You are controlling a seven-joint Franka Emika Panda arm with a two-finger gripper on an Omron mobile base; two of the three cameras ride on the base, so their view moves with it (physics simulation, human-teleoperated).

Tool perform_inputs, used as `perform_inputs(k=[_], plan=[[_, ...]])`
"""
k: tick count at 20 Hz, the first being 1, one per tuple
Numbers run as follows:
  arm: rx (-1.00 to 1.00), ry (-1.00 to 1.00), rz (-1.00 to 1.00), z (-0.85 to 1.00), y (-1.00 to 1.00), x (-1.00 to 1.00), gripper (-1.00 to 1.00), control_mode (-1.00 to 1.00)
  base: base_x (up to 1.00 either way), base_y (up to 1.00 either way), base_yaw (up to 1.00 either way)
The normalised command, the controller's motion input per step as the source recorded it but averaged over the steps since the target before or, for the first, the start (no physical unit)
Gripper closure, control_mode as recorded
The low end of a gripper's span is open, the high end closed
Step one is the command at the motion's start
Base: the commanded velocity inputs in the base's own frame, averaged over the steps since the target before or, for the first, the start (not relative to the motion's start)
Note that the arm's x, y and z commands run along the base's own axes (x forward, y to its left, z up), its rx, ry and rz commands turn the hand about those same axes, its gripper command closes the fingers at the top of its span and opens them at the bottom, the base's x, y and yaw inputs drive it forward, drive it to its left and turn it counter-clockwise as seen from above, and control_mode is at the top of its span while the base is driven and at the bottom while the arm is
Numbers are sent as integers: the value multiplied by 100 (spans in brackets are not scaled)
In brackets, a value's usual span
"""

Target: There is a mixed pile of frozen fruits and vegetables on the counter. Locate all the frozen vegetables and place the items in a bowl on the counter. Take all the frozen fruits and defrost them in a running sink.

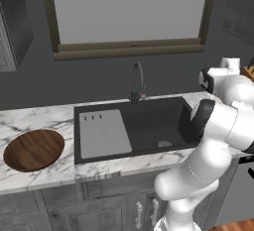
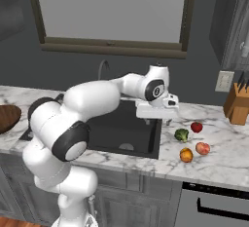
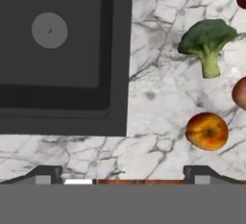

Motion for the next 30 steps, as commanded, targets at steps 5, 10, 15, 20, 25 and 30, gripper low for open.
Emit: perform_inputs(k=[5, 10, 15, 20, 25, 30], plan=[[2, 8, 0, -34, -44, 36, -100, -100, 0, 0, 0], [0, 6, 0, -24, -40, 47, -100, -100, 0, 0, 0], [0, 6, 0, -25, -39, 48, -100, -100, 0, 0, 0], [3, 10, 0, -33, -39, 35, -100, -100, 0, 0, 0], [2, 8, 2, -31, -29, 43, -100, -100, 0, 0, 0], [0, 5, 4, -30, -19, 41, -100, -100, 0, 0, 0]])
